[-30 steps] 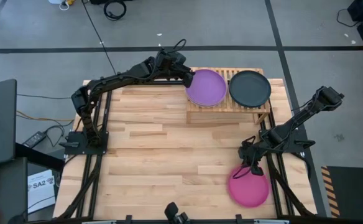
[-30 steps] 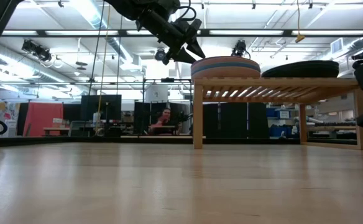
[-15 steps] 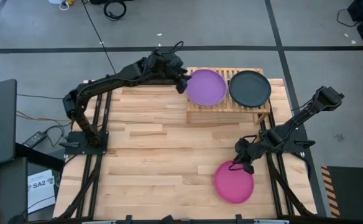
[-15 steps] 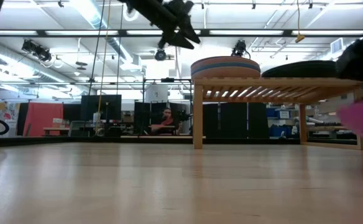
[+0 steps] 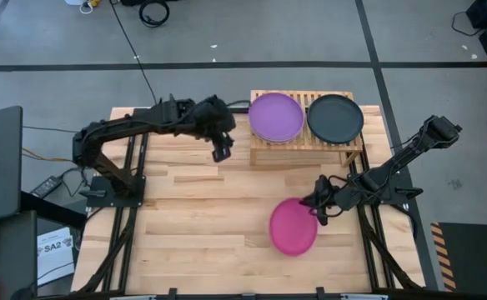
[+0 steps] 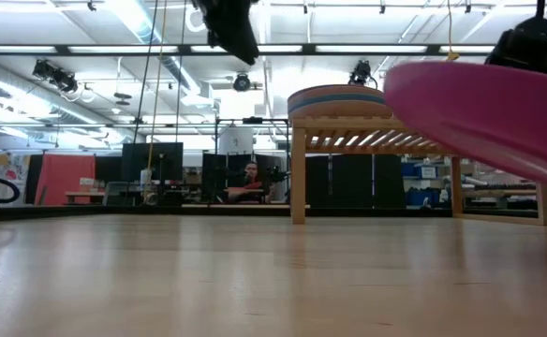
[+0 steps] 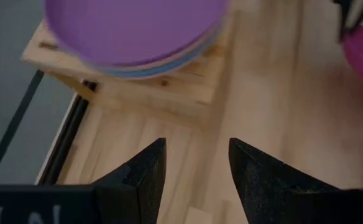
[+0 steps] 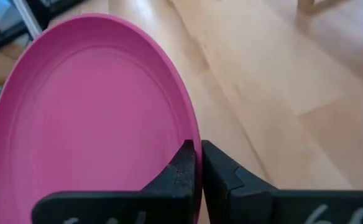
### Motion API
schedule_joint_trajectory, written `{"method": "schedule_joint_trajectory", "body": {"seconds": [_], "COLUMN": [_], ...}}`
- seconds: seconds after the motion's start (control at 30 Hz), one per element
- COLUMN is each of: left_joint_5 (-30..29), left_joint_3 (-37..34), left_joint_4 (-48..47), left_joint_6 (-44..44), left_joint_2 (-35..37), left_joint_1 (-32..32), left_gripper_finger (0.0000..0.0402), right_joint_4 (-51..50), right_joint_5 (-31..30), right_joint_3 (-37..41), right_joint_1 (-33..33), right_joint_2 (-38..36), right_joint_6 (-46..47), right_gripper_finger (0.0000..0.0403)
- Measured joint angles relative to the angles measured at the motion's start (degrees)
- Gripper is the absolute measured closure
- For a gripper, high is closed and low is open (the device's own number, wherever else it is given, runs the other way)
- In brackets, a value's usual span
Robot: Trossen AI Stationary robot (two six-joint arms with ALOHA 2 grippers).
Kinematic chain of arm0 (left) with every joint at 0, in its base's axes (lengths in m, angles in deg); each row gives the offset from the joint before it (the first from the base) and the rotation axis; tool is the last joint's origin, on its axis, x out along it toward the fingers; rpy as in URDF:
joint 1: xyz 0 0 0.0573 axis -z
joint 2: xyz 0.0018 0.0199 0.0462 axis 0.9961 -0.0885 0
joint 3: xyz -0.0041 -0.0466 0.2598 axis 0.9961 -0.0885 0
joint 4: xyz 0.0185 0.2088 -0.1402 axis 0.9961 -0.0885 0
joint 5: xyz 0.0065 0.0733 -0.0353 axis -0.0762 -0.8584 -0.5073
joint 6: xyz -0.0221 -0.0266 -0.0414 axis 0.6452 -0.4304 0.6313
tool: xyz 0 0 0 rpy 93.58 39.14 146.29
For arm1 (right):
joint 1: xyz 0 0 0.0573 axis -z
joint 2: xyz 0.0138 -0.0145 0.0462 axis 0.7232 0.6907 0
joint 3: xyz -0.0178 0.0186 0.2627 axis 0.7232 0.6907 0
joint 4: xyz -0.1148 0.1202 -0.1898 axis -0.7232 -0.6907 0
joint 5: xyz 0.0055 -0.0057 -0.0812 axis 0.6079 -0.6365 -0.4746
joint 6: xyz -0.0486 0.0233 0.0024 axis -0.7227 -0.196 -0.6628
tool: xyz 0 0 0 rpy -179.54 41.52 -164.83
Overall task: Place and stack plates onto a shelf
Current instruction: Stack the pink plate on the top of black plate on the shelf
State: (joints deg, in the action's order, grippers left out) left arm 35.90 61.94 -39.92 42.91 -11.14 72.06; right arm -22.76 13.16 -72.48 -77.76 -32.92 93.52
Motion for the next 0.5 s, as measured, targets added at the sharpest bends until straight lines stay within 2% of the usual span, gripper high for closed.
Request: {"method": "schedule_joint_trajectory", "body": {"seconds": [0.3,0.5], "left_joint_5": [-1.2,-8.1], "left_joint_3": [0.0,0.0], "left_joint_4": [-4.2,-6.3], "left_joint_6": [1.6,7.4], "left_joint_2": [0.8,1.1], "left_joint_1": [7.6,13.2], "left_gripper_finger": [0.0221,0.0221], "right_joint_4": [5.3,9.8], "right_joint_5": [-7.3,-13.4], "right_joint_3": [0.0,0.0], "right_joint_1": [0.0,0.1], "right_joint_2": [0.0,0.0], "right_joint_6": [-1.0,-6.5], "right_gripper_finger": [0.0386,0.0386]}}
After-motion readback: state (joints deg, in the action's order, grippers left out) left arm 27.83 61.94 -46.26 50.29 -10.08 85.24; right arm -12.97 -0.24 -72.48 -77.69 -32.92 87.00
